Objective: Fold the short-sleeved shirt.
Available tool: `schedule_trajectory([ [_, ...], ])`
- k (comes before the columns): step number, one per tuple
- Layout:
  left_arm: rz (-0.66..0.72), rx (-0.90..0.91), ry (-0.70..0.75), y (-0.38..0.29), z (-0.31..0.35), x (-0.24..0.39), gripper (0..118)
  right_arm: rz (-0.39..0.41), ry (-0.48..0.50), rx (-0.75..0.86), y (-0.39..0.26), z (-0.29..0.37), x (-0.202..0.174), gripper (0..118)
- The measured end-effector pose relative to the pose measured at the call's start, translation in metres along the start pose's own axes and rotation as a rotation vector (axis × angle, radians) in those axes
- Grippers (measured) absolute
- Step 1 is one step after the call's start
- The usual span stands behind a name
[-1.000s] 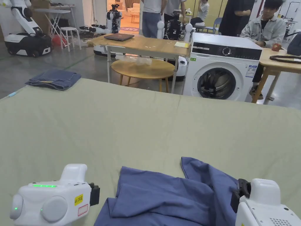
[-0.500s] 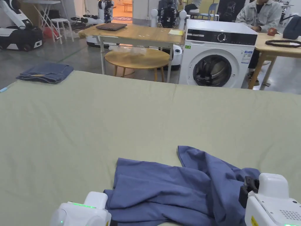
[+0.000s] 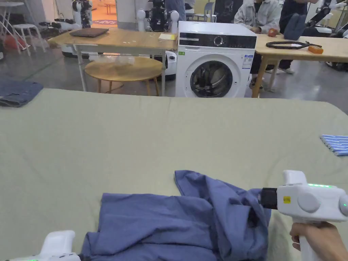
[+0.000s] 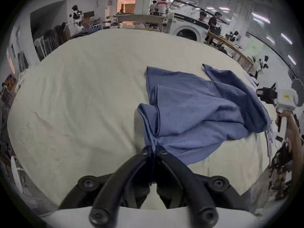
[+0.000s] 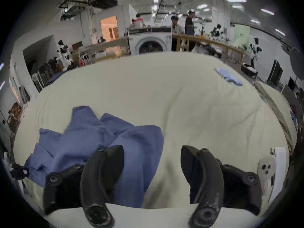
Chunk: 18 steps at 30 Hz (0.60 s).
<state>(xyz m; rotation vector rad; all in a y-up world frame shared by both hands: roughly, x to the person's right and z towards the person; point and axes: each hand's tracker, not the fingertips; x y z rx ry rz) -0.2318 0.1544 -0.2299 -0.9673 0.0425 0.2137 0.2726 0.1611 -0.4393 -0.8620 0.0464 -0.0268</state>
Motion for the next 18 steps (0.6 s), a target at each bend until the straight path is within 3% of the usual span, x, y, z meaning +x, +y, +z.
schedule_trajectory([
  [4,0.006,0.010,-0.016,0.001,-0.010,-0.010,0,-0.024,0.042,-0.118,0.007,-0.045,0.001,73],
  [5,0.002,0.013,-0.011,0.000,-0.010,-0.010,0,-0.040,0.061,-0.143,0.004,-0.046,-0.003,66],
  [7,0.002,0.008,-0.015,-0.003,-0.009,-0.005,0,-0.043,0.053,-0.164,0.000,-0.054,-0.007,39],
  [9,0.009,0.017,-0.017,-0.004,-0.008,-0.007,0,0.023,-0.013,-0.112,-0.004,-0.051,-0.012,35],
  [10,0.009,0.023,-0.024,-0.004,-0.005,-0.006,0,0.040,-0.018,-0.077,-0.006,-0.047,-0.013,24],
  [11,0.011,0.032,-0.022,-0.004,-0.003,-0.006,0,0.036,-0.005,-0.064,-0.007,-0.043,-0.012,0],
  [14,0.025,0.078,-0.042,0.002,0.002,-0.008,0,-0.011,0.006,-0.020,-0.009,-0.025,-0.008,0],
  [18,0.022,0.152,-0.063,0.019,0.019,-0.011,0,0.014,-0.017,0.077,-0.005,0.013,-0.013,0],
])
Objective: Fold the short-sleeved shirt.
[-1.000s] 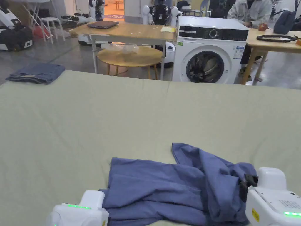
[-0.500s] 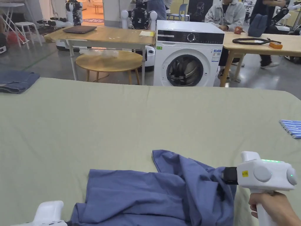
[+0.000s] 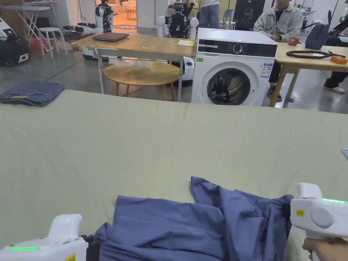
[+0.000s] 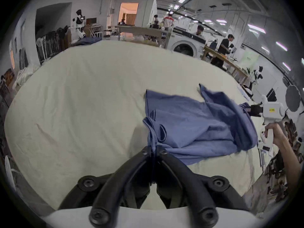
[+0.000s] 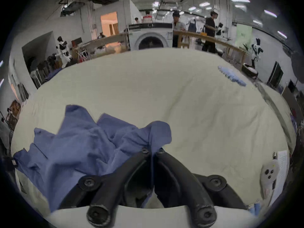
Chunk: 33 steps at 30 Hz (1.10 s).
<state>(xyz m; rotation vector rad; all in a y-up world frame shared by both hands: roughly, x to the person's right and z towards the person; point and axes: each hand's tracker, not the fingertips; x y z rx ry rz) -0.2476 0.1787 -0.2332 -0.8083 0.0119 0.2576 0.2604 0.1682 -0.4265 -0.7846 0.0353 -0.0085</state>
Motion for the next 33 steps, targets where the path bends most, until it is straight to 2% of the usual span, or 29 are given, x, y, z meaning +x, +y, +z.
schedule_trajectory([
  [7,-0.008,0.186,0.002,0.072,0.046,-0.014,0,0.019,-0.001,0.128,0.036,0.067,0.000,0],
  [13,0.030,0.342,0.002,0.148,0.099,-0.039,0,-0.018,-0.005,0.237,0.074,0.127,0.007,0],
  [16,0.013,0.383,0.015,0.183,0.119,-0.042,0,-0.048,0.033,0.310,0.095,0.152,0.007,0],
  [19,-0.011,0.423,0.033,0.216,0.132,-0.036,0,-0.034,0.041,0.364,0.119,0.175,-0.005,0],
  [27,-0.032,0.494,0.088,0.306,0.143,-0.024,0,-0.066,0.031,0.509,0.193,0.200,-0.025,0],
  [33,-0.081,0.531,0.155,0.368,0.157,-0.008,0,-0.043,-0.012,0.576,0.262,0.214,-0.039,0],
])
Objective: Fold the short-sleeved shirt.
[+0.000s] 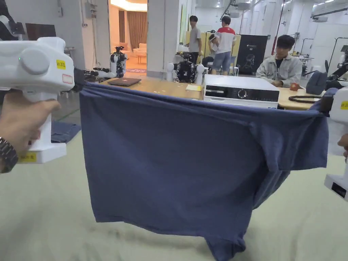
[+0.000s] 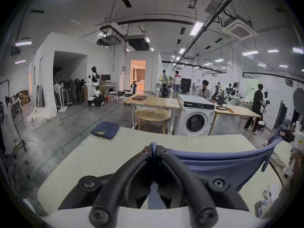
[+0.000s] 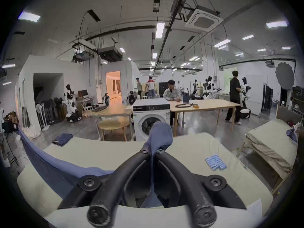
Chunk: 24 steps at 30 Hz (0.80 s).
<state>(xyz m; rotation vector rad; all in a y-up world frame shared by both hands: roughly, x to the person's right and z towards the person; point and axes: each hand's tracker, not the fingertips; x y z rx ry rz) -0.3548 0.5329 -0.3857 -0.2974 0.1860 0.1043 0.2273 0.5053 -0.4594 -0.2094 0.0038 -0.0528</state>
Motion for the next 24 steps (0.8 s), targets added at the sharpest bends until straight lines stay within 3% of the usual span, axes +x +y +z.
schedule_trajectory([
  [10,-0.032,0.051,0.071,0.052,-0.031,-0.006,0,0.039,-0.038,0.098,0.050,-0.035,-0.029,0],
  [16,-0.028,0.026,0.053,0.014,-0.030,-0.014,0,0.093,-0.049,0.087,0.017,-0.027,-0.035,0],
  [24,-0.055,-0.046,0.023,-0.087,-0.002,-0.016,0,0.158,-0.060,0.015,-0.062,0.013,-0.020,0],
])
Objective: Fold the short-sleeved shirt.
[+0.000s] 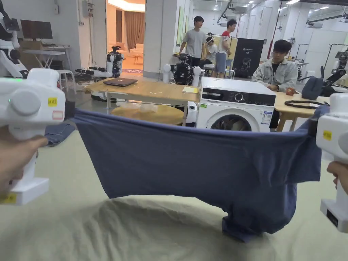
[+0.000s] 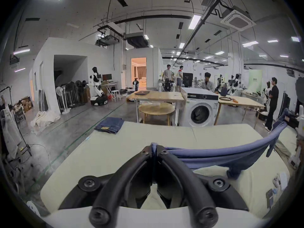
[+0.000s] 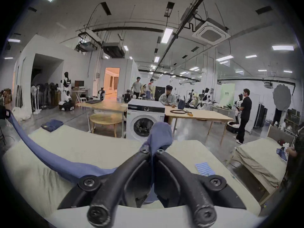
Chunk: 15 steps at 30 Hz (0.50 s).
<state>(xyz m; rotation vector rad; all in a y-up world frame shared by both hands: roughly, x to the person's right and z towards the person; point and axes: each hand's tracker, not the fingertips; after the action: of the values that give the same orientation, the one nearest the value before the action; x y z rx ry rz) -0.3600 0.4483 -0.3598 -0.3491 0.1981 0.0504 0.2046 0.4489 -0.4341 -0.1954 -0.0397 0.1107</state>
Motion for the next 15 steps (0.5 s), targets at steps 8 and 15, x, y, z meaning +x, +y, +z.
schedule_trajectory([
  [8,0.043,-0.042,-0.046,-0.099,0.070,-0.014,0,0.024,0.010,-0.074,-0.089,0.081,0.012,0],
  [15,0.069,-0.142,-0.080,-0.180,0.122,-0.027,0,0.055,0.041,-0.181,-0.155,0.151,0.013,0],
])
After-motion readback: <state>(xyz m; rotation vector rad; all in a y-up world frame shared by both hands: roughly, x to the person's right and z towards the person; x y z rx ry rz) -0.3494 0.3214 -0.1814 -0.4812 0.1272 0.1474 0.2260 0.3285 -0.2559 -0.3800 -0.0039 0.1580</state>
